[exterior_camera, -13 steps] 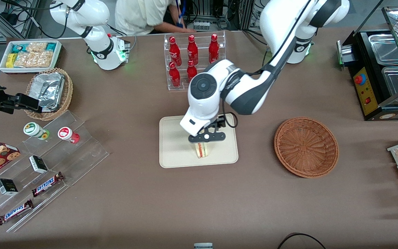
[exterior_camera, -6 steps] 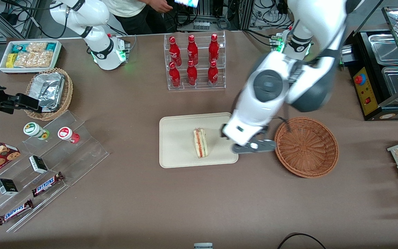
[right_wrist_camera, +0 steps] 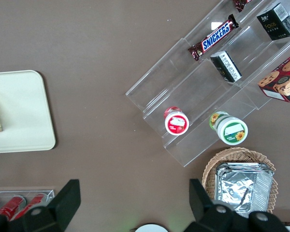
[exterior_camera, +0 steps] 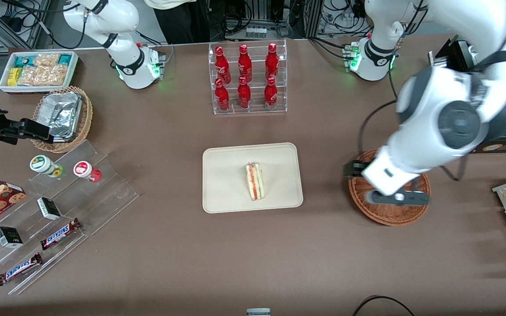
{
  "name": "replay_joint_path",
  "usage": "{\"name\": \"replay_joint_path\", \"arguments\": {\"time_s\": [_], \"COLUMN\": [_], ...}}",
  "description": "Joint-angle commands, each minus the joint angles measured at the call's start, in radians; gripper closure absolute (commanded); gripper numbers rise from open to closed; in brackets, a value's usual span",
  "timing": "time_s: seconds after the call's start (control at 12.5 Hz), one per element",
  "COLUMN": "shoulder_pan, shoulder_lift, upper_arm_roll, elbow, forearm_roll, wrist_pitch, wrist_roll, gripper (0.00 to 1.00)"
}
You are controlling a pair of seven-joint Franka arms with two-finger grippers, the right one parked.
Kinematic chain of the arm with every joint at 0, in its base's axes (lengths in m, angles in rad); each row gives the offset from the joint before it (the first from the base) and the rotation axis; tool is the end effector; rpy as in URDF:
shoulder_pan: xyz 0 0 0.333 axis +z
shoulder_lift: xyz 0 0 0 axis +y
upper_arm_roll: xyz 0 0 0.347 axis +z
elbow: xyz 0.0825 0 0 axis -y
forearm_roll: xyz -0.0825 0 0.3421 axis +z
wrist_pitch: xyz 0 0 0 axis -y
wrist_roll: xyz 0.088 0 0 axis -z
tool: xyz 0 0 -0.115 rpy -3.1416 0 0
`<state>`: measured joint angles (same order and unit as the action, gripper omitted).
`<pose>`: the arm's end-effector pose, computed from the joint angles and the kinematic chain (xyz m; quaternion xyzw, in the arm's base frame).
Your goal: Place sandwich from basket to tray
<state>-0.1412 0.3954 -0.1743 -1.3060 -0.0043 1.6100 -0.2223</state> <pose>0.6109 -0.1766 0.5391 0.9976 -0.0412 -0.0507 0.0232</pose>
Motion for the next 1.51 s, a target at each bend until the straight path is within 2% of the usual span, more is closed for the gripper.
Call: {"name": "replay_joint_path", "arguments": {"time_s": [0.0, 0.4, 0.64, 0.8, 1.43], "shoulder_pan": [0.075, 0.152, 0.150, 0.138, 0.137], "shoulder_lift": [-0.064, -0.179, -0.306, -0.361, -0.449], "upper_arm_roll": [-0.005, -0.002, 0.024, 0.056, 0.143], "elbow": [-0.039, -0.151, -0.306, -0.355, -0.357], "forearm_roll": [-0.014, 0.000, 0.001, 0.001, 0.001], "wrist_pitch": [-0.054, -0.070, -0.045, -0.059, -0.179], "wrist_roll": [0.108, 0.116, 0.158, 0.179, 0.195], "gripper": [0.00, 0.00, 0.00, 0.00, 0.00]}}
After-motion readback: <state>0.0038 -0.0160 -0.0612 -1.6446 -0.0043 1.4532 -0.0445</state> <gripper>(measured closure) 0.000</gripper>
